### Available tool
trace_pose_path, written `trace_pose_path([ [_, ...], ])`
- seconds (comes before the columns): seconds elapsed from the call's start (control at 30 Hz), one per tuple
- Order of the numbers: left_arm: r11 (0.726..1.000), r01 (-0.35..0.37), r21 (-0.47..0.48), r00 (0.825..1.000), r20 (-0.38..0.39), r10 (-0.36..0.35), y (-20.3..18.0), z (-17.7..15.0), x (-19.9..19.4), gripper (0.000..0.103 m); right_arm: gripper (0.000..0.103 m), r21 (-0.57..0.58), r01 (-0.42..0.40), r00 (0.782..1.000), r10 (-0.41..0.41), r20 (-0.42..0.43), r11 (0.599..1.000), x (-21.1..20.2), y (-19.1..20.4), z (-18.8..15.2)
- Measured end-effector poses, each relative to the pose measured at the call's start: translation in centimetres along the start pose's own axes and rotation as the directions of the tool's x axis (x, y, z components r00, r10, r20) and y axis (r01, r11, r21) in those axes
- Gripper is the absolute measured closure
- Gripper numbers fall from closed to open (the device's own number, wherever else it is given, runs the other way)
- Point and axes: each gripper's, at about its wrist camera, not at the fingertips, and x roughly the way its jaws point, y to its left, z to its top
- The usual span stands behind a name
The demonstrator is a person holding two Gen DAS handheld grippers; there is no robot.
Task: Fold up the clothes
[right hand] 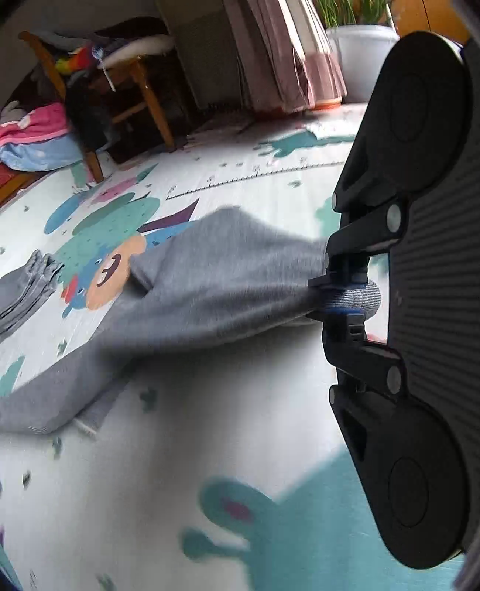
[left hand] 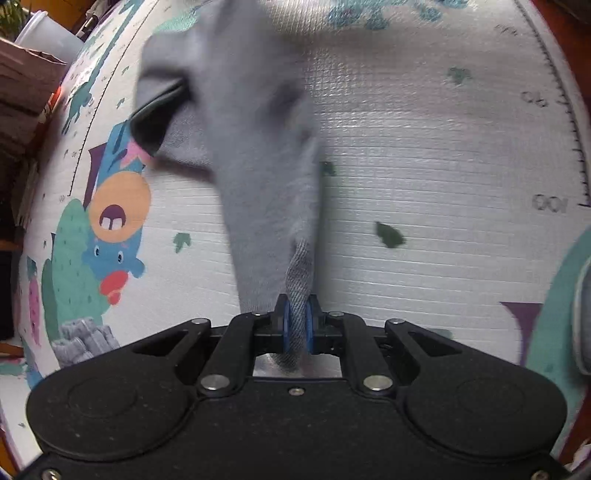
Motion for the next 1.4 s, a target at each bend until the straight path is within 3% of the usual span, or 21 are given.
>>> trace_pose_path([
  [0.13, 0.996, 0.086, -0.009, 0.996, 0.039, -0.086, -2.4, -0.1, -1.0, 0.097, 0.093, -0.067, -0.089, 0.996, 0.087, -0.026, 0.994, -4.3, 5.1, -2.4],
  [0.33, 0.976, 0.185, 0.116, 0.982, 0.024, -0.189, -7.6, 0.8, -0.9, 0.097, 0.093, -0.077, -0.255, 0.967, 0.251, -0.048, 0.964, -8.9, 11.1, -3.1],
  [0.53, 0.964, 0.216, 0.153, 0.976, 0.004, -0.220, -9.1, 1.6, -0.2, 0.097, 0.093, 0.012, -0.336, 0.940, 0.336, -0.068, 0.942, -10.2, 12.6, -2.9],
  [0.67, 0.966, 0.227, 0.127, 0.974, -0.003, -0.228, -9.4, 2.1, 0.4, 0.096, 0.090, 0.090, -0.428, 0.899, 0.434, -0.060, 0.899, -9.9, 12.0, -2.6],
  [0.7, 0.966, 0.235, 0.111, 0.972, -0.003, -0.236, -9.4, 2.2, 0.5, 0.094, 0.082, 0.109, -0.450, 0.887, 0.458, -0.057, 0.886, -9.8, 11.9, -2.5],
  [0.77, 0.954, 0.289, 0.079, 0.957, -0.017, -0.288, -8.9, 2.4, 0.5, 0.073, 0.080, 0.147, -0.493, 0.862, 0.504, -0.049, 0.857, -9.7, 11.6, -2.3],
  [0.83, 0.938, 0.345, 0.036, 0.938, -0.035, -0.344, -8.1, 2.5, 0.4, 0.056, 0.056, 0.185, -0.534, 0.835, 0.549, -0.038, 0.825, -9.5, 11.3, -2.1],
  [0.87, 0.927, 0.374, 0.007, 0.926, -0.046, -0.374, -7.5, 2.6, 0.4, 0.056, 0.052, 0.203, -0.554, 0.820, 0.571, -0.033, 0.807, -9.4, 11.2, -2.0],
  [0.97, 0.920, 0.372, -0.119, 0.926, -0.023, -0.377, -4.6, 2.5, 0.1, 0.056, 0.054, 0.292, -0.606, 0.776, 0.631, 0.010, 0.740, -9.2, 9.4, -2.0],
  [1.03, 0.904, 0.336, -0.266, 0.940, 0.039, -0.338, -2.1, 2.3, 0.0, 0.056, 0.055, 0.375, -0.594, 0.783, 0.619, 0.065, 0.712, -9.0, 7.1, -2.3],
  [1.1, 0.830, 0.307, -0.465, 0.950, 0.105, -0.293, 0.9, 2.2, 0.6, 0.057, 0.056, 0.469, -0.559, 0.806, 0.581, 0.112, 0.684, -8.6, 4.8, -2.9],
  [1.17, 0.697, 0.318, -0.643, 0.947, 0.177, -0.268, 2.9, 2.4, 1.7, 0.058, 0.056, 0.554, -0.503, 0.841, 0.522, 0.140, 0.663, -7.9, 2.6, -3.5],
  [1.27, 0.551, 0.280, -0.786, 0.957, 0.185, -0.222, 3.8, 3.7, 3.6, 0.058, 0.056, 0.655, -0.430, 0.880, 0.450, 0.152, 0.621, -6.1, 0.3, -4.5],
  [1.33, 0.450, 0.283, -0.847, 0.955, 0.204, -0.216, 4.5, 4.0, 4.5, 0.058, 0.056, 0.690, -0.413, 0.888, 0.431, 0.160, 0.595, -4.9, -0.1, -5.1],
  [1.37, 0.423, 0.282, -0.861, 0.955, 0.210, -0.208, 4.9, 4.2, 4.8, 0.058, 0.056, 0.697, -0.417, 0.885, 0.434, 0.167, 0.583, -4.3, -0.1, -5.1],
  [1.4, 0.431, 0.280, -0.858, 0.957, 0.215, -0.194, 5.3, 4.6, 4.9, 0.058, 0.056, 0.705, -0.421, 0.883, 0.437, 0.173, 0.571, -3.8, 0.0, -5.0],
])
